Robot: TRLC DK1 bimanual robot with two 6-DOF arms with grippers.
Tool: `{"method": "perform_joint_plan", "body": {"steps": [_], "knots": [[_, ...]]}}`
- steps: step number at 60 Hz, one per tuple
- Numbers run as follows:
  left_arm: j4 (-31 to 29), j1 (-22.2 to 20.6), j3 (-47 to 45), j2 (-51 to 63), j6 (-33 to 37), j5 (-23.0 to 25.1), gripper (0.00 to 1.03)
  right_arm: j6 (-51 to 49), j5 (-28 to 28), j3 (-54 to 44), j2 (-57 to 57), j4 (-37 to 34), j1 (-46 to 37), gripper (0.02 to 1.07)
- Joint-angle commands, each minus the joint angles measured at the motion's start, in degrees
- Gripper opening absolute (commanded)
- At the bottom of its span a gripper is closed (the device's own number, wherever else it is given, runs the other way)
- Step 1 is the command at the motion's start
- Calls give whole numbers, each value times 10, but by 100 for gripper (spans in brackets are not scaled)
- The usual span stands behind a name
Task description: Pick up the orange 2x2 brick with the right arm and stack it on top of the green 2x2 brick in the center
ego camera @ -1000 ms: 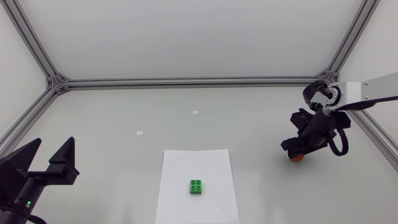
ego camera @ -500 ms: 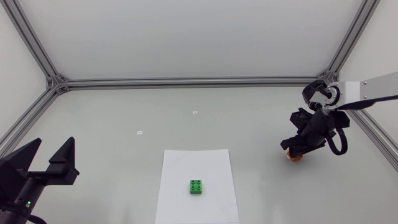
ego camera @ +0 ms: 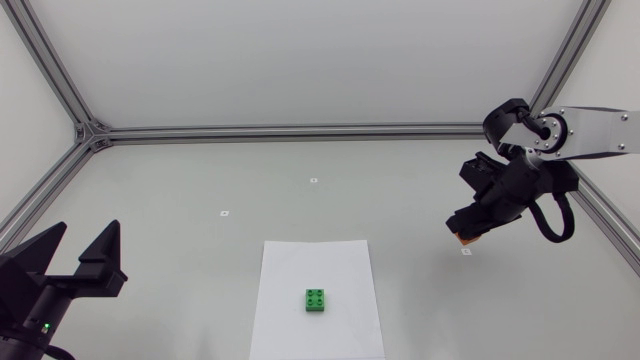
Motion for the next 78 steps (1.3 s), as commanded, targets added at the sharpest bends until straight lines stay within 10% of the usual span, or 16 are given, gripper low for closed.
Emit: {"method": "perform_joint_plan", "body": {"steps": [1, 37, 78], "knots": [[-8, 2, -23, -5, 8, 2, 99, -11, 5, -23, -34, -22, 33, 38], [-8, 2, -23, -5, 8, 2, 99, -61, 1, -64, -91, -49, 323, 38], [-8, 2, -23, -5, 8, 2, 99, -155, -10, 38, 42, -26, 449, 38]]}}
